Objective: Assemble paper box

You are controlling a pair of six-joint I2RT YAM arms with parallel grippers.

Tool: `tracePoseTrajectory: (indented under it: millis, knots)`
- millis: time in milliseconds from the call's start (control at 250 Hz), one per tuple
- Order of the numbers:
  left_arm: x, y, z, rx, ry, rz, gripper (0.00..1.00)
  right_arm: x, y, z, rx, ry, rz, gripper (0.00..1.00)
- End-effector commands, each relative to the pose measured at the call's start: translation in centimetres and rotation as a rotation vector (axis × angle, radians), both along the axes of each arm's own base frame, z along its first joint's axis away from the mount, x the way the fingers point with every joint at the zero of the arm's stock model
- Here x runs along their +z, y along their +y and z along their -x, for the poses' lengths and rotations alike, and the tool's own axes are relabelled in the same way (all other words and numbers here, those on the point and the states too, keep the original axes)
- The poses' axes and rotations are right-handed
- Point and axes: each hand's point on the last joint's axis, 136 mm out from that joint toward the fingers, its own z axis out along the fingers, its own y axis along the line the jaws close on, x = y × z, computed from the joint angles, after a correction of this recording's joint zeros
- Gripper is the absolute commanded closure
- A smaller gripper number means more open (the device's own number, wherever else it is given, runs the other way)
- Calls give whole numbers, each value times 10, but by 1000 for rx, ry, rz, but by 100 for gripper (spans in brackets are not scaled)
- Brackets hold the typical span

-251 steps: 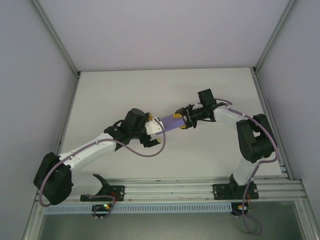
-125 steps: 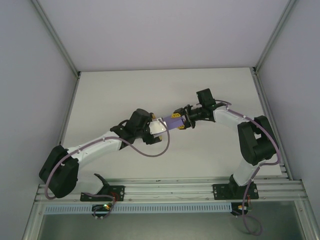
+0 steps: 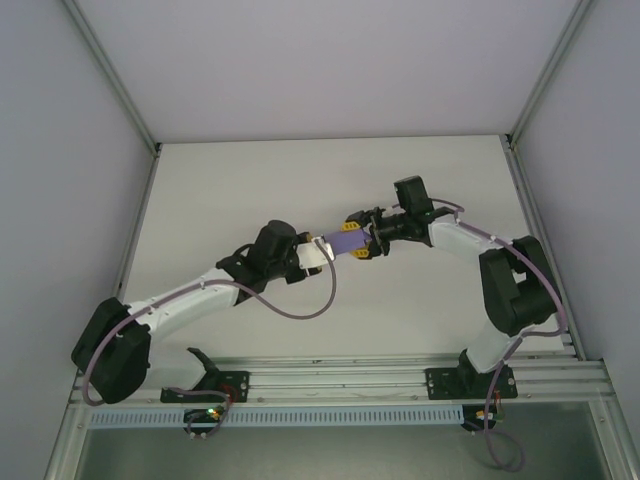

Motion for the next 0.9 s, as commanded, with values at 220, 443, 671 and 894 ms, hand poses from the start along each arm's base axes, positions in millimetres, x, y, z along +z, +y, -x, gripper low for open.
tracePoseTrajectory:
  millis: [220, 443, 671, 894]
  knots:
    - [11, 7, 19, -61, 172, 109, 51, 39, -110, -22, -73, -637, 584, 0]
    - [-3, 21, 28, -77, 351, 108, 48, 78, -161, -23, -44, -1244, 990, 0]
    - [-21, 25, 23, -41, 463, 66, 50, 70, -126, 5, 154, -1415, 813, 0]
    - [-31, 23, 19, -30, 510, 111, 51, 48, -89, 10, 383, -1402, 753, 8]
